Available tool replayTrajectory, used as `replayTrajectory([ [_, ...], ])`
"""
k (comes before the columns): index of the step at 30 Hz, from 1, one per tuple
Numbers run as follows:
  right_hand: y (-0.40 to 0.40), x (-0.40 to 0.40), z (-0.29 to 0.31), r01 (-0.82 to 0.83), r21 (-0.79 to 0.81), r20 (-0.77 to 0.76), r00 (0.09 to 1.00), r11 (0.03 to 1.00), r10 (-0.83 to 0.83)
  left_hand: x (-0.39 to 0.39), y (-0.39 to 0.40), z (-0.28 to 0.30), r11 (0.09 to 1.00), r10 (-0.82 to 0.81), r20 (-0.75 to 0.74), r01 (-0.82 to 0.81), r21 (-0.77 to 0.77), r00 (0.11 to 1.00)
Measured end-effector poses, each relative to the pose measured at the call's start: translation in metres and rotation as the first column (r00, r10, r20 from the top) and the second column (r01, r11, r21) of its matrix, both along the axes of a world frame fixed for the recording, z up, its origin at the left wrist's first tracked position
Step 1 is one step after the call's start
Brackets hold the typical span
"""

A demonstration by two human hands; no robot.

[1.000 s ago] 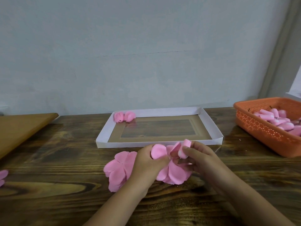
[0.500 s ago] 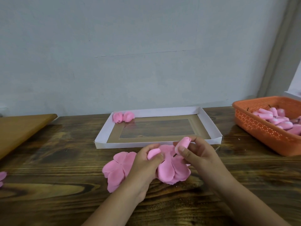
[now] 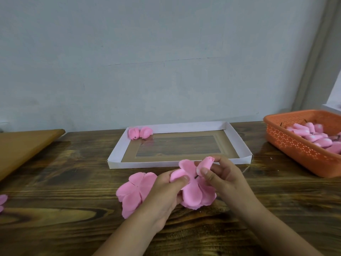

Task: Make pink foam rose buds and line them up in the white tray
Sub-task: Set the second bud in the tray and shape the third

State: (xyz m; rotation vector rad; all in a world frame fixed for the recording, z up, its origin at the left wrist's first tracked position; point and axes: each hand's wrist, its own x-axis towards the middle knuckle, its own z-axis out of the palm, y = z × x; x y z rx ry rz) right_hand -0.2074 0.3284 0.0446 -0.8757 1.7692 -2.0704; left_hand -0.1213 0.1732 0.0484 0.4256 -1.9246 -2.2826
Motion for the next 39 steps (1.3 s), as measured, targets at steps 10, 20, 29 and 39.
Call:
replayTrajectory([
  [10,-0.0007,0.0024,-0.0018,0.082,0.099,-0.114,0.991,0.992,-0.071,0.0016,0.003,0.004,0.992,-0.04,-0.008,0.041,0.118,0.999],
  [20,-0.0012,0.0045,-0.0025,0.121,0.083,-0.155,0.982,0.989,-0.108,0.0009,0.0038,0.0044,0.961,-0.137,-0.09,0.154,0.231,0.987],
  [29,-0.0036,0.0045,-0.0032,0.187,0.173,-0.183,0.971,0.967,-0.155,0.002,0.0018,0.0019,0.967,-0.166,-0.077,0.178,0.183,0.983],
  [39,-0.0014,0.0094,-0.0018,0.163,0.196,-0.31,0.946,0.967,-0.096,0.001,0.0046,-0.0034,0.999,-0.048,0.02,0.048,0.022,0.999],
])
